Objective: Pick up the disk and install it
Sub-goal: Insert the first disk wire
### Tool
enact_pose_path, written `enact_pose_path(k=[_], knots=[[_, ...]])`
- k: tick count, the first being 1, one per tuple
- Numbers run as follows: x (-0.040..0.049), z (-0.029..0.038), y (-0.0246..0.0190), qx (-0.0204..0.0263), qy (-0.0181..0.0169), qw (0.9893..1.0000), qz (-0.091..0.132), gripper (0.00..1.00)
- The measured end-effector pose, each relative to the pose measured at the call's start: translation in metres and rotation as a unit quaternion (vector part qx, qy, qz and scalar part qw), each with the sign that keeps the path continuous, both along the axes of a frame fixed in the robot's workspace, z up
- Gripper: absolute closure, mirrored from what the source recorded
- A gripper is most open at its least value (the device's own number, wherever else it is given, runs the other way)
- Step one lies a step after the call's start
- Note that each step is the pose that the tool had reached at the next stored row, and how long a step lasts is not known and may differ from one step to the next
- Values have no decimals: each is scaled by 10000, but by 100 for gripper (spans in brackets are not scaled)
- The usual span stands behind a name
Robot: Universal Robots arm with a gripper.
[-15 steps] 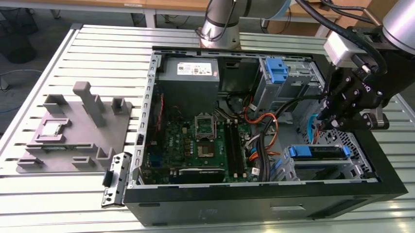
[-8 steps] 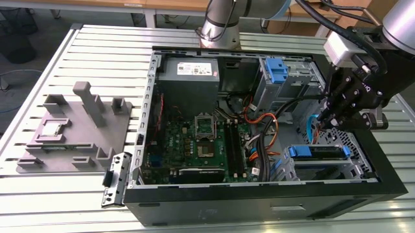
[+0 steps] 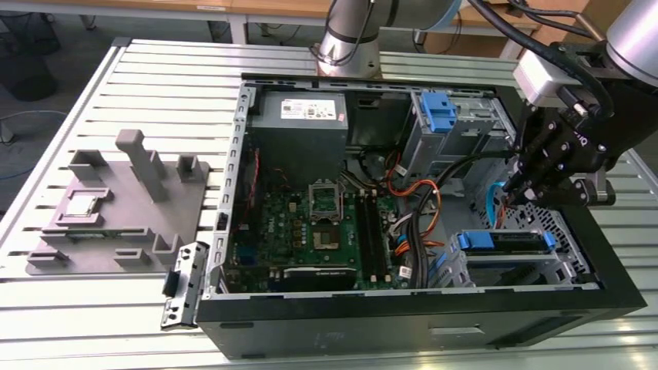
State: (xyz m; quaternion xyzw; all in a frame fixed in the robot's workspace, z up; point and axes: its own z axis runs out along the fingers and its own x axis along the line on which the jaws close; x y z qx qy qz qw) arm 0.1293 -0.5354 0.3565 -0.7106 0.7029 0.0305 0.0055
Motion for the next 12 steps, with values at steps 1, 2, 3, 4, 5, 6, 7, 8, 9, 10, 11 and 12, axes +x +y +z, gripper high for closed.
enact_pose_path(k=[1,2,3,4,5,6,7,8,9,10,11,12], knots=[[0,0,0,0,0,10000,0,79],[0,0,0,0,0,10000,0,79],[0,-1,-2,1,0,10000,0,79],[0,-3,-6,2,0,10000,0,79],[0,-2,-13,1,0,10000,0,79],[0,0,-24,0,0,10000,0,79],[0,-1,-40,0,0,10000,0,79],[0,-1,-61,0,0,10000,0,79],[0,-2,-76,0,0,10000,0,79],[0,-2,-79,0,0,10000,0,79],[0,-2,-79,0,0,10000,0,79],[0,-2,-79,0,0,10000,0,79]])
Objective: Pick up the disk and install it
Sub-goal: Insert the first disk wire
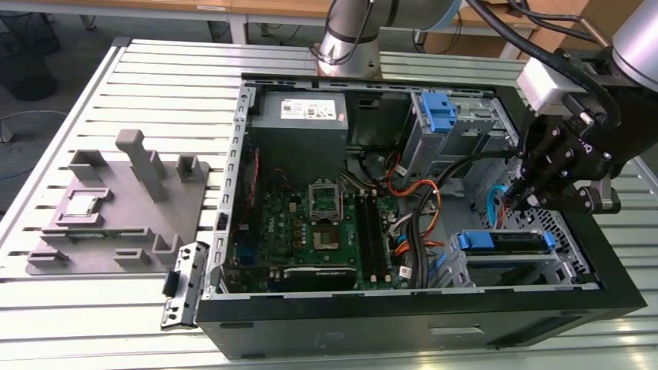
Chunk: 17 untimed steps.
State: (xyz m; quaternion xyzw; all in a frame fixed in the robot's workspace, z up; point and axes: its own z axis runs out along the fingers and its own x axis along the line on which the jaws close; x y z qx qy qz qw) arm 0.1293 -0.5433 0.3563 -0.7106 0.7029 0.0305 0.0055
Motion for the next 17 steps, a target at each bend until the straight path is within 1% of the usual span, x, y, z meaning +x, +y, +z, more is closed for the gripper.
enact_pose_path(k=[4,5,7,9,12,17], knots=[[0,0,-1,0,0,10000,0,78],[0,0,-1,0,0,10000,0,72],[0,-1,-2,0,0,10000,0,72],[0,-3,-15,1,0,10000,-2,72],[0,-7,-59,0,0,10000,-11,72],[-1,-25,-159,0,6,10000,-44,72]])
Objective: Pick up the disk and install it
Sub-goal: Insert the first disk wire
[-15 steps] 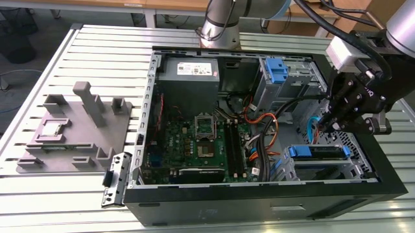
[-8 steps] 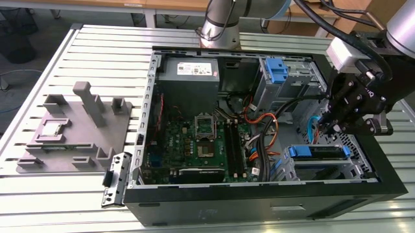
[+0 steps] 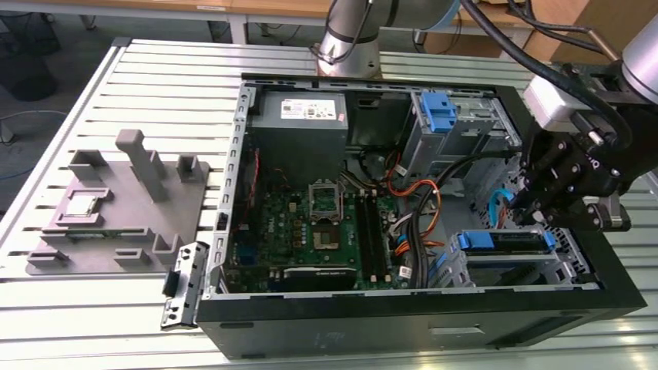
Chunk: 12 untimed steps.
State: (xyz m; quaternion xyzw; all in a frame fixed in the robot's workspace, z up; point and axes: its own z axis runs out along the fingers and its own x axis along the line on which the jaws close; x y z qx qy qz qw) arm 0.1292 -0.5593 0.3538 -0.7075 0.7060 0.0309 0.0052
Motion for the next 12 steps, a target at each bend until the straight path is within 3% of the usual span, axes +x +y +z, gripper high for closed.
enact_pose_path(k=[4,12], knots=[[1,-18,-45,0,14,10000,-23,72],[0,-20,-47,0,15,10000,-23,72]])
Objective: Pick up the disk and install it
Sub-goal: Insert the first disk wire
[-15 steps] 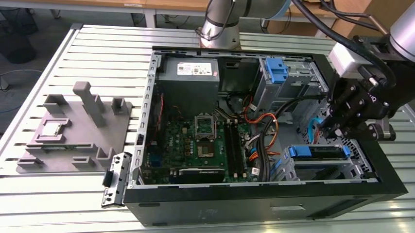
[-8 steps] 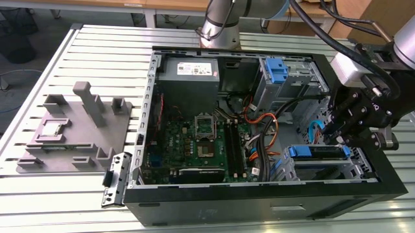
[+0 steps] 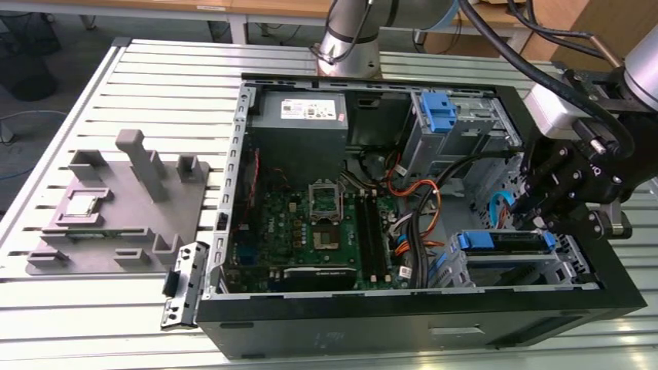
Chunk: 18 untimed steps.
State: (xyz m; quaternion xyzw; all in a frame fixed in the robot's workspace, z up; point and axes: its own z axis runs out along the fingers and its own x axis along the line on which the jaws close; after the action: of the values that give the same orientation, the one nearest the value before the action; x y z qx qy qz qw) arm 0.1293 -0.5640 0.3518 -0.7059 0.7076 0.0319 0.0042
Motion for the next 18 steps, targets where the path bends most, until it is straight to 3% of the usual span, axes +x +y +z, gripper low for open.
enact_pose_path(k=[4,12,18], knots=[[0,0,0,0,0,10000,0,84],[0,-1,-4,-1,-1,10000,0,84],[-3,-44,-59,0,-41,10000,2,84]])
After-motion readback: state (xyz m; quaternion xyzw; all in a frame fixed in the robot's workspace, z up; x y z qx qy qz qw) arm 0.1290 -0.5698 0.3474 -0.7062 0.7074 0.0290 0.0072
